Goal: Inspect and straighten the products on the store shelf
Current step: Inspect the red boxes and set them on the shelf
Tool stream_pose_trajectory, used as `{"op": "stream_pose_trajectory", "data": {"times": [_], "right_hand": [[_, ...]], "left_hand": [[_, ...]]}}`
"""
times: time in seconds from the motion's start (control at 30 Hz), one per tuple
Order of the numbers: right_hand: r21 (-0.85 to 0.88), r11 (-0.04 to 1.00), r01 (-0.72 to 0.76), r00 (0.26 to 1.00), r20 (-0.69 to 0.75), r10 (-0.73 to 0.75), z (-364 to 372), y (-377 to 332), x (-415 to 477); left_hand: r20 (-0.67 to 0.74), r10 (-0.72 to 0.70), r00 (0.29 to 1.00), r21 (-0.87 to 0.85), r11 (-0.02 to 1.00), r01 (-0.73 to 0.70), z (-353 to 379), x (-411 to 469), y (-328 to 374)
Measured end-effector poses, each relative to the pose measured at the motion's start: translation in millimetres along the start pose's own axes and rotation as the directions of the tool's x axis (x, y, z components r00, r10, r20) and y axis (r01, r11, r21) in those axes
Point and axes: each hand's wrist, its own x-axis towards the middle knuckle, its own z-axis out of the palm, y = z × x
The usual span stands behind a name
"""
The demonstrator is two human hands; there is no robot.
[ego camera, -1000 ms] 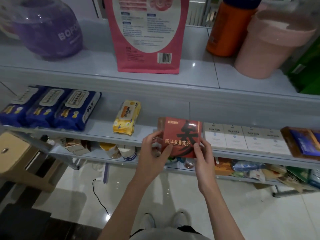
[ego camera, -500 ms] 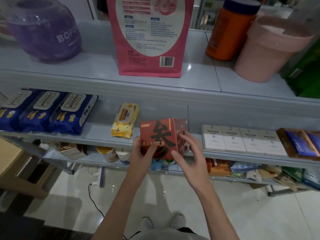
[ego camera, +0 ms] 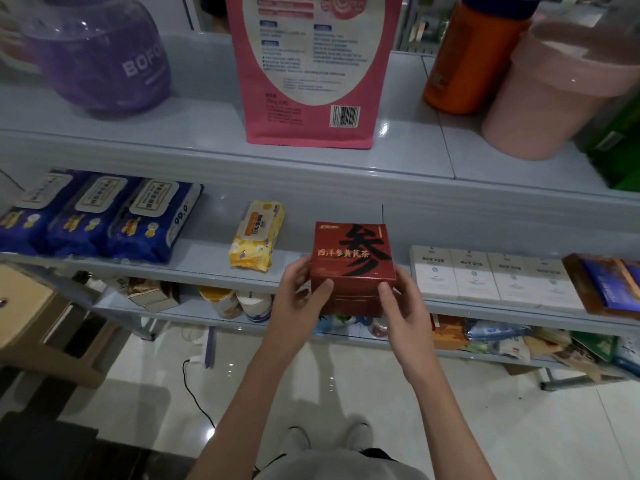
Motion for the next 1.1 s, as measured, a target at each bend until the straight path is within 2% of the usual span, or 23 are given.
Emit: {"op": "stream_pose_trajectory", "data": {"times": [0.2,0.4,0.63,0.83,1.0,1.1], "right_hand": [[0.005,0.998,-0.060,0.997,-0.046,0.061,-3.6,2.5,2.5],[-0.013,0.997,-0.077,0.996,-0.044,0.076,-4.5,3.6,2.7],[-0.103,0.995,0.010,1.000,0.030,-0.007,-3.6,-7.4,0.0],[-0.238,0.964,0.121,0.993,0.046,-0.113,2.9,-11.8,0.7],[-0.096,0.995,-0.018,1.000,-0.018,0.016,4.2,-15.2,0.1],[-0.021,0.999,-0.046,0.995,-0.090,0.044,4.1,-13.8,1.7]], "left_hand": [[0.002,0.083,0.997,0.169,0.982,-0.082,0.4,2.1,-0.5],[0.029,0.072,0.997,0.209,0.975,-0.076,-0.9,1.9,-0.4],[-0.016,-0.084,0.996,-0.054,0.995,0.083,2.5,-1.3,2.7],[-0.079,-0.121,0.989,-0.088,0.990,0.114,3.1,-2.3,2.4],[-0.037,-0.038,0.999,-0.012,0.999,0.037,1.2,-1.1,4.2],[-0.029,0.014,0.999,0.051,0.999,-0.013,-0.7,1.4,3.2]]}}
